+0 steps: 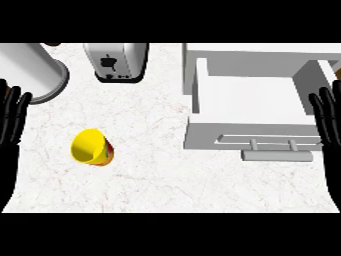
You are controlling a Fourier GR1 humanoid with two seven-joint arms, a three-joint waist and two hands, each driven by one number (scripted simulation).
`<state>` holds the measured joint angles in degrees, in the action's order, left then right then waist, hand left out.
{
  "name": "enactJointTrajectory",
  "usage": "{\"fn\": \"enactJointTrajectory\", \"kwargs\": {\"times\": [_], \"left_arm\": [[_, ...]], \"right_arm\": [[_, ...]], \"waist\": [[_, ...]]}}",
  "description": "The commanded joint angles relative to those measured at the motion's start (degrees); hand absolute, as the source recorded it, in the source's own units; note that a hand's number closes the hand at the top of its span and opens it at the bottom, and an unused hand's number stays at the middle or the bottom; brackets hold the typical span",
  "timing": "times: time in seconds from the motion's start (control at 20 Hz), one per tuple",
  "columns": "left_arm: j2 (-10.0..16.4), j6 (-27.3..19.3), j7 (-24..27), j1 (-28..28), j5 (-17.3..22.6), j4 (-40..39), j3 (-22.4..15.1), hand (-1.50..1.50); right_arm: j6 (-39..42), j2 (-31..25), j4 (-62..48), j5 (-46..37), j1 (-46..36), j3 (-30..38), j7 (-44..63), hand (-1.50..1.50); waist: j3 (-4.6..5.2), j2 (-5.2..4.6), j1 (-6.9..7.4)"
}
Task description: Pick up the cup, place it into the drawer and close the drawer
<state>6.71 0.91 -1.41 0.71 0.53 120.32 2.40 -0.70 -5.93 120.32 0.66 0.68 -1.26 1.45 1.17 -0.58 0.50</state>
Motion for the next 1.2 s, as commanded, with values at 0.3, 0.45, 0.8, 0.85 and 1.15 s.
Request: {"fn": "enactJointTrajectory", "kwargs": {"times": [0.3, 0.45, 0.8, 0.85, 1.15], "left_arm": [[-6.5, -10.2, 0.7, -1.9, 1.4, -6.2, -5.7, -1.5], [-6.6, -14.2, -0.4, -2.4, 0.6, -5.5, -8.3, -1.5], [-6.7, -19.4, -2.3, -6.8, -2.2, -7.0, -11.9, -1.5], [-6.7, -15.0, 0.1, -7.3, 0.5, -9.7, -7.4, -1.5], [-6.7, -16.8, -1.5, -9.0, 0.1, -10.2, -7.5, -1.5]], "right_arm": [[3.0, 2.0, 1.5, 3.4, -0.7, -4.8, 5.1, -1.5], [4.7, -0.6, -4.6, 7.4, -5.2, 1.7, 4.3, -1.5], [5.5, 0.3, -4.0, 6.2, -3.7, 1.7, 2.7, -1.5], [2.2, 2.7, 0.9, 2.4, -3.6, -3.2, 7.3, -1.5], [2.0, 4.0, -3.0, 1.5, -6.3, -3.6, 6.1, -1.5]], "waist": [[-1.1, 0.52, -0.98], [-1.17, 0.52, -0.44], [-1.18, 0.6, -0.57], [-1.16, 0.6, -0.57], [-1.16, 0.6, -0.48]]}}
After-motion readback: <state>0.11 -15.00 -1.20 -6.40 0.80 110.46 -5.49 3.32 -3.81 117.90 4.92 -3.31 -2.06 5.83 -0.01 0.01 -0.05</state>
